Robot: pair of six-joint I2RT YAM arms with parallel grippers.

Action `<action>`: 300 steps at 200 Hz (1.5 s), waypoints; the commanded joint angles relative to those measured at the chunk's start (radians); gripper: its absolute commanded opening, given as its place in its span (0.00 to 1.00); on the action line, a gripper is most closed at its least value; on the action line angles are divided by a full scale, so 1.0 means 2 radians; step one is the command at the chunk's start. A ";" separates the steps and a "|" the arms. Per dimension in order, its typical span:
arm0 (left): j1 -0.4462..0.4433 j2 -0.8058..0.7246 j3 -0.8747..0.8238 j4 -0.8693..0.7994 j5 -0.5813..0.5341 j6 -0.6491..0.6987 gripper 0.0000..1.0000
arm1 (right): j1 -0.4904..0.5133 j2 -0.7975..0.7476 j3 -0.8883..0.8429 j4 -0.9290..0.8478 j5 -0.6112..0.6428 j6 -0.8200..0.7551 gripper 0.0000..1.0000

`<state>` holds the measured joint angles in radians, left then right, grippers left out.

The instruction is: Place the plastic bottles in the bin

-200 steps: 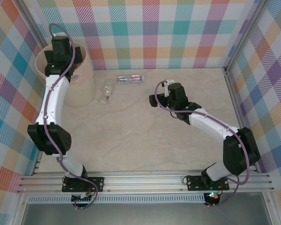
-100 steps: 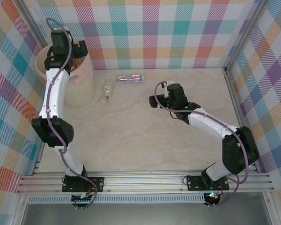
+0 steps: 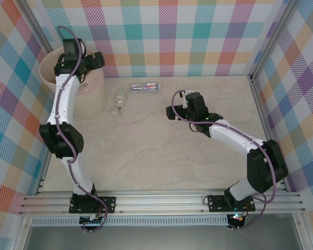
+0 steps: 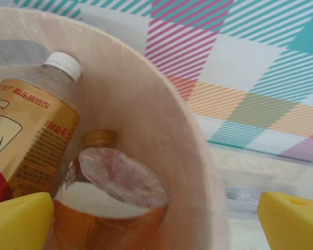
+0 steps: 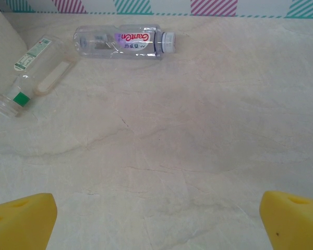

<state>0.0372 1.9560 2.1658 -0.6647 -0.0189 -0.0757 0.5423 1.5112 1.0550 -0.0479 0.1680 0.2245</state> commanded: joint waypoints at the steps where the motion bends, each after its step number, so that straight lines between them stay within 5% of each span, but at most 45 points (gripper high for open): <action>1: -0.002 -0.070 0.011 -0.003 0.049 -0.016 1.00 | -0.004 0.003 0.016 0.003 -0.002 0.006 1.00; 87: -0.143 -0.141 -0.044 0.024 0.009 0.008 1.00 | -0.005 -0.080 -0.027 0.065 -0.017 0.048 1.00; 151: -0.240 -0.091 -0.047 -0.004 -0.083 0.034 1.00 | -0.005 -0.151 -0.087 0.113 0.008 0.052 1.00; 230: -0.238 0.068 0.012 -0.095 -0.161 0.036 1.00 | -0.006 -0.189 -0.126 0.126 0.023 0.045 1.00; 300: -0.177 0.183 0.064 -0.127 -0.167 0.013 1.00 | -0.007 -0.187 -0.120 0.110 0.046 0.046 1.00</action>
<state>-0.3759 2.2875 2.2555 -0.8848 -0.3424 -0.0307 0.5358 1.1481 0.8017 0.1680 0.2268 0.3141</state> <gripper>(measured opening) 0.999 0.996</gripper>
